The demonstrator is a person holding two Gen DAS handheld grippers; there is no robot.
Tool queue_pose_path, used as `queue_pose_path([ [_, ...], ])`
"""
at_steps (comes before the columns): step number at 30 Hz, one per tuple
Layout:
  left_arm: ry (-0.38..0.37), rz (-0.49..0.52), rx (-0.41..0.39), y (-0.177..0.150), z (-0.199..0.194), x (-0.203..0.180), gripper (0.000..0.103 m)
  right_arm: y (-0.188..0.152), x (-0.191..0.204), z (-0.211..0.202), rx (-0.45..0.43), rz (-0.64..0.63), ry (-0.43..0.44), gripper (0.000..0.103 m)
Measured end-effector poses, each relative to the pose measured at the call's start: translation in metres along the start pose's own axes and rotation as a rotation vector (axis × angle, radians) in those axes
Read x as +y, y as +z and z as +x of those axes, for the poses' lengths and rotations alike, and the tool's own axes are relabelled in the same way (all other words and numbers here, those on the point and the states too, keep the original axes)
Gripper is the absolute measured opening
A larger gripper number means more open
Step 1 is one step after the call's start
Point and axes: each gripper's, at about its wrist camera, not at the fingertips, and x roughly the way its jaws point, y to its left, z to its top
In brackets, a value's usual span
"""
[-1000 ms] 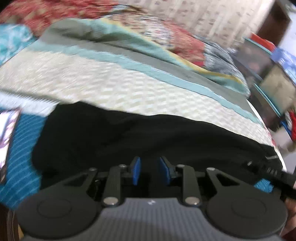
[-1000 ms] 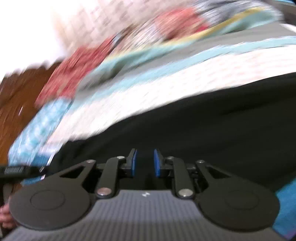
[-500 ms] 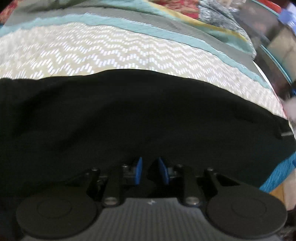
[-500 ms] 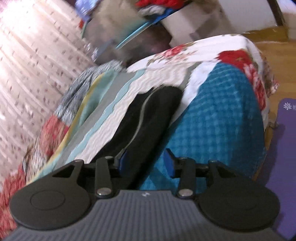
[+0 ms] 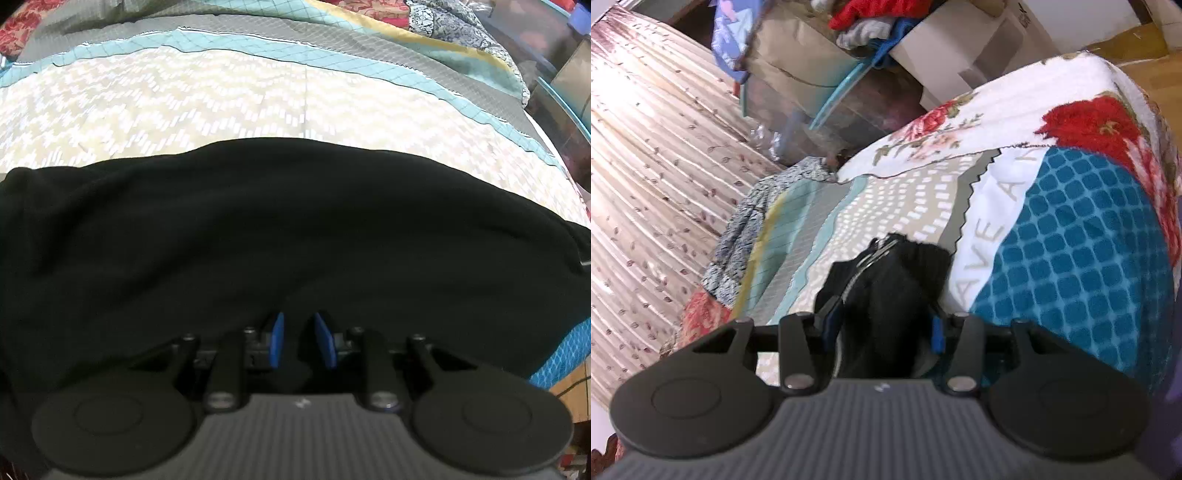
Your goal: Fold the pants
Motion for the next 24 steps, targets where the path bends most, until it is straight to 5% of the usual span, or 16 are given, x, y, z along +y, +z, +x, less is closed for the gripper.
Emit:
queue_pose_path([
  [3,-0.001,0.003,-0.002,-0.001,0.000,0.001,0.022,0.003,0.001,0.010,0.017,-0.009,-0.012,0.047],
  [6,-0.006,0.007,-0.002,0.000,-0.001,0.001,0.022,0.008,0.010,0.015,0.059,-0.040,-0.011,0.015],
  [10,-0.041,-0.007,-0.016,0.002,-0.012,0.004,0.024,0.005,0.052,-0.007,0.053,-0.180,0.060,0.014],
  [13,-0.077,-0.006,-0.050,0.000,-0.028,0.006,0.025,-0.016,0.102,-0.029,0.064,-0.407,0.115,0.014],
  [18,-0.131,-0.001,-0.074,-0.005,-0.048,0.014,0.027,-0.109,0.166,-0.056,0.212,-0.850,0.235,0.016],
  [22,-0.135,-0.002,-0.061,-0.013,-0.051,0.024,0.028,-0.213,0.172,-0.043,0.396,-1.240,0.121,0.023],
  [24,-0.140,-0.012,-0.063,-0.017,-0.056,0.029,0.029,-0.252,0.164,-0.052,0.264,-1.463,0.077,0.026],
])
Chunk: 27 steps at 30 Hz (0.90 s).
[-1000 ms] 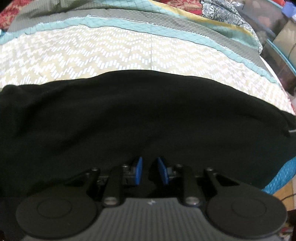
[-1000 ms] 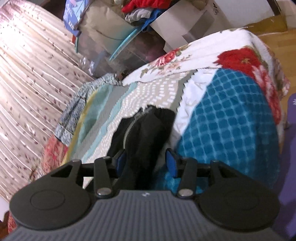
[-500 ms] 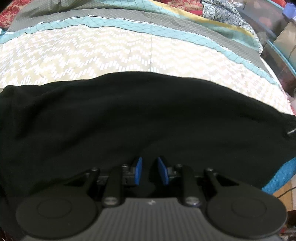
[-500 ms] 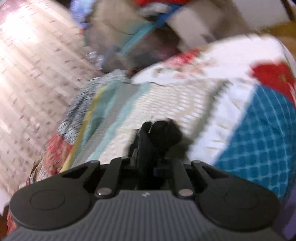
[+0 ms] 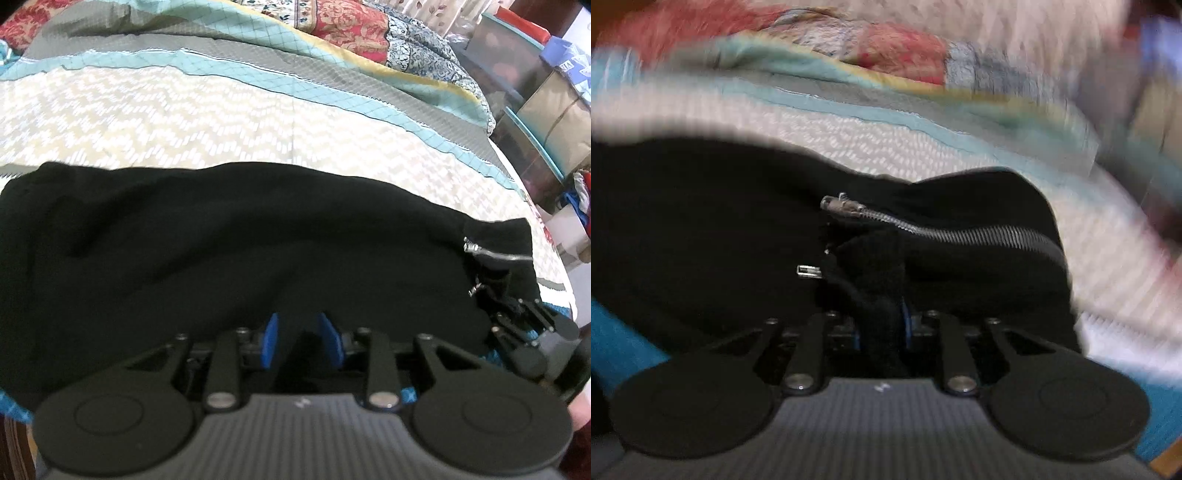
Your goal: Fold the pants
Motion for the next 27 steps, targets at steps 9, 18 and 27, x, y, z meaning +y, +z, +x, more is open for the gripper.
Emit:
queue_pose_path([
  [9,-0.028,-0.046,-0.046,-0.017,-0.031,0.037,0.036,0.018,-0.026,-0.055,-0.064,0.136,0.139,0.043],
  [18,-0.060,-0.075,-0.074,-0.030,-0.043,0.057,0.037,0.014,-0.083,-0.001,0.006,0.762,0.215,0.025],
  [27,-0.067,-0.251,-0.224,-0.060,-0.099,0.125,0.059,0.035,-0.035,-0.004,0.031,0.634,0.016,0.024],
])
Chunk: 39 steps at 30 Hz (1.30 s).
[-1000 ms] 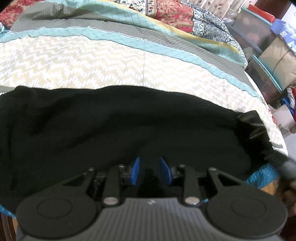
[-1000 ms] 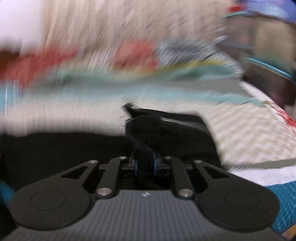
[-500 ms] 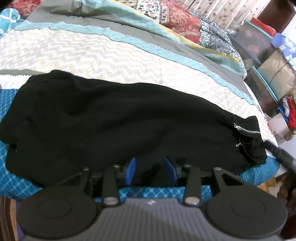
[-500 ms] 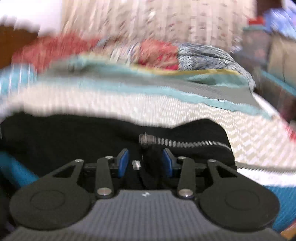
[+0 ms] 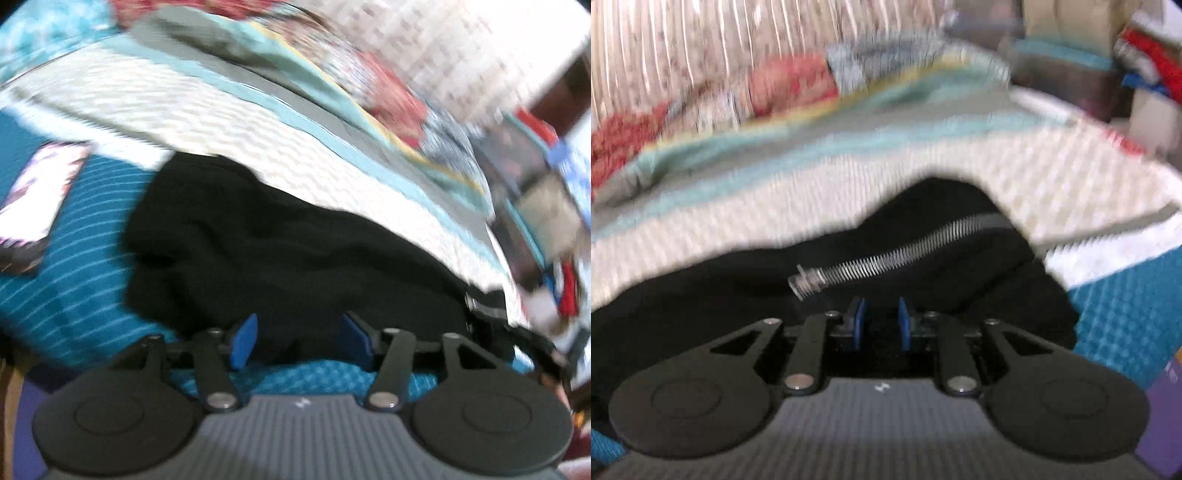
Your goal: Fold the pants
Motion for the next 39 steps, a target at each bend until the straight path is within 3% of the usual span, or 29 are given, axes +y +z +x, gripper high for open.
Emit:
queue_pose_path([
  [2,0.031,-0.094,-0.027,0.000,-0.004,0.023,0.074,-0.001,0.018,-0.012,-0.053,-0.005,0.032,0.024],
  [5,0.030,-0.234,-0.016,0.008,0.006,0.052,0.074,-0.011,0.061,-0.004,0.015,-0.001,0.193,0.024],
  [7,0.014,-0.271,-0.029,0.015,0.012,0.060,0.076,-0.020,0.101,0.010,0.106,-0.036,0.310,0.024],
  [11,0.007,-0.309,-0.060,0.028,0.022,0.065,0.094,-0.036,0.184,0.023,0.234,-0.118,0.516,0.022],
  [15,0.020,-0.347,-0.063,0.027,0.022,0.077,0.096,-0.033,0.256,0.029,0.246,-0.266,0.667,0.022],
  [19,0.049,-0.411,-0.055,0.016,0.019,0.093,0.097,-0.032,0.286,0.039,0.264,-0.271,0.723,0.022],
  [22,0.046,-0.427,-0.047,0.014,0.022,0.097,0.096,-0.052,0.292,0.069,0.393,-0.224,0.677,0.020],
  [23,0.042,-0.418,-0.045,0.016,0.025,0.095,0.090,-0.063,0.293,0.084,0.467,-0.212,0.652,0.019],
  [24,0.033,-0.400,-0.047,0.017,0.027,0.092,0.083,-0.068,0.287,0.090,0.454,-0.161,0.672,0.013],
  [25,0.023,-0.362,-0.049,0.020,0.031,0.087,0.062,-0.066,0.284,0.096,0.464,-0.135,0.678,0.012],
  [26,0.039,-0.331,-0.050,0.023,0.033,0.081,0.048,-0.063,0.284,0.097,0.479,-0.112,0.679,0.012],
  [28,0.022,-0.273,-0.070,0.029,0.034,0.070,0.032,-0.063,0.283,0.095,0.499,-0.090,0.677,0.012],
  [31,0.004,-0.178,-0.104,0.034,0.028,0.042,0.029,-0.070,0.275,0.086,0.491,-0.061,0.691,0.012],
  [39,0.038,0.327,-0.139,0.023,0.041,-0.075,0.029,-0.074,0.234,0.072,0.488,0.157,0.751,0.011],
])
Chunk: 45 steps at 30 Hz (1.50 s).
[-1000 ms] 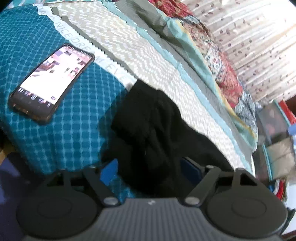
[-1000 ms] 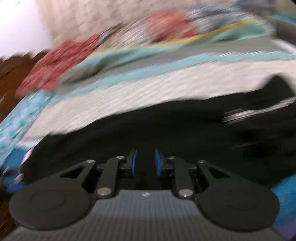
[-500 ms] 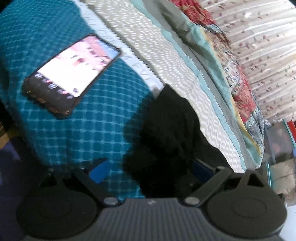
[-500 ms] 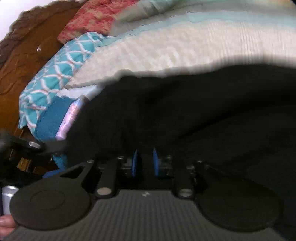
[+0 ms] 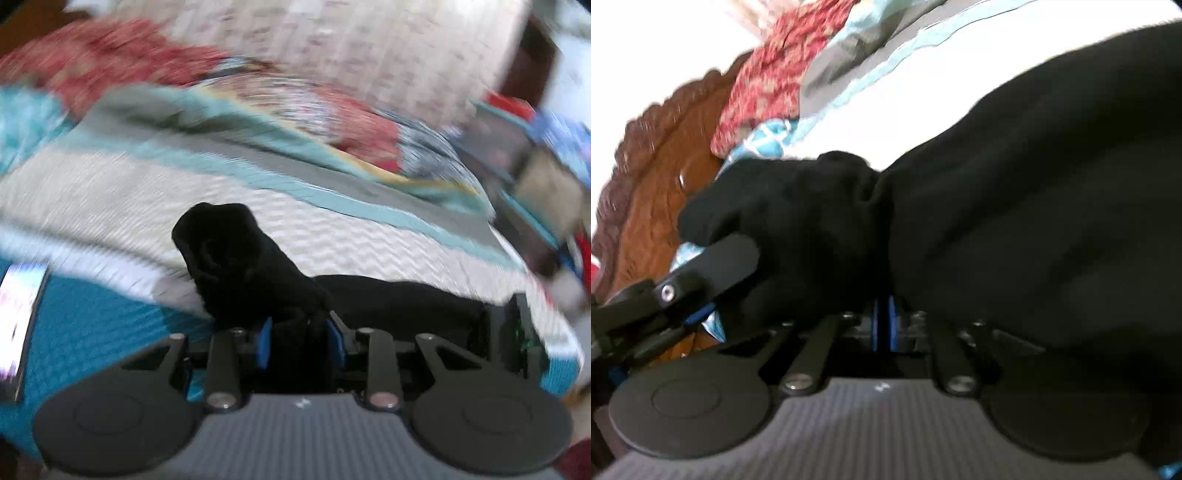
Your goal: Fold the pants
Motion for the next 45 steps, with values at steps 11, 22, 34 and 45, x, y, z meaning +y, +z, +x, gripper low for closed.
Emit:
queue_pose_path([
  [11,-0.055,0.410,0.165,-0.041,0.051,-0.094,0.042,-0.009,-0.059,-0.130,-0.340,0.078,-0.286,0.012],
  [22,-0.135,0.255,0.101,-0.033,-0.024,-0.058,0.069,0.023,-0.036,-0.107,-0.301,-0.004,-0.164,0.076],
  [34,-0.052,-0.095,0.118,-0.027,-0.042,0.019,0.069,0.017,0.019,-0.096,-0.306,-0.226,-0.158,0.021],
  [45,-0.115,-0.161,0.188,-0.038,-0.020,0.017,0.069,0.010,-0.034,-0.115,-0.337,-0.052,-0.380,0.060],
])
